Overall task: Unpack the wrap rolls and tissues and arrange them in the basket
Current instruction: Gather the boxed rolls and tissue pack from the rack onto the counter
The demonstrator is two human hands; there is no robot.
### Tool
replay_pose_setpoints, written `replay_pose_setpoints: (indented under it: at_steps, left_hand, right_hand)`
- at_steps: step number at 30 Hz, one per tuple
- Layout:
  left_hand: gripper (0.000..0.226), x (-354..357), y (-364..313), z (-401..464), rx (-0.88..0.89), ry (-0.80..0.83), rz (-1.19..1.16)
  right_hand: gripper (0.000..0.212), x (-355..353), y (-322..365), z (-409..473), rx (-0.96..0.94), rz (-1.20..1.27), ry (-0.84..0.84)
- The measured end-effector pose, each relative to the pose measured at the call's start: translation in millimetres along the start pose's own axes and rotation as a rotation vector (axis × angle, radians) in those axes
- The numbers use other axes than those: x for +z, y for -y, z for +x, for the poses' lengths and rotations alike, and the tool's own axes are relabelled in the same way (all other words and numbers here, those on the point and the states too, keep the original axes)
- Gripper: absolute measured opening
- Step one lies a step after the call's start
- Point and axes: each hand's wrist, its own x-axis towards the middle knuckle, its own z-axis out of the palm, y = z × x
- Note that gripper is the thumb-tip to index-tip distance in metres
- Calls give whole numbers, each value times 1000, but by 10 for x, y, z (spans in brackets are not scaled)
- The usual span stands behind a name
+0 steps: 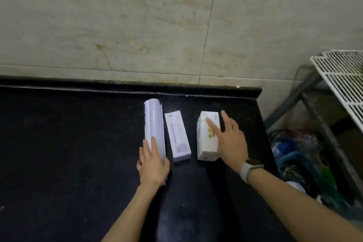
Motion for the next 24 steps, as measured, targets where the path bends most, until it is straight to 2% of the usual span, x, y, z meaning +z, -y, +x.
replay_pose_setpoints:
  at_steps: [1, 2, 4, 6, 11, 13, 17, 19, 21, 24]
  left_hand:
    - [75, 18, 11, -4, -6, 5, -5]
    - [77, 31, 22, -3, -12, 11, -10]
    - [79, 47, 33, 0, -18, 26, -16]
    - [81, 64, 19, -7, -18, 42, -15]
    - [87, 120, -46, -25, -20, 33, 4]
    - [87, 137, -58, -33, -15, 24, 13]
    - [85, 169, -49, -40, -7, 15, 13]
    - [84, 178, -44, -47, -9, 9, 6]
    - [84, 180, -38, -55, -16, -1, 5]
    - [86, 166, -25, -44, -46, -26, -6]
  right_hand:
    - [75, 6, -36, -13, -176, -93, 48]
    - [68, 5, -71, -27, -271, -114, 107]
    - [51, -22, -90, -50, -175, 11, 158]
    - [44, -30, -69, -62, -53, 90, 84]
    - [75, -6, -138, -77, 97, -2, 48]
    - [70, 39, -290, -130, 183, 24, 52]
    - [58, 100, -525, -258, 270, 171, 200]
    - [56, 110, -515, -227, 224, 64, 179]
    - [54, 96, -391, -143, 138, -16, 70]
    - [52, 79, 23, -7, -7, 198, 6]
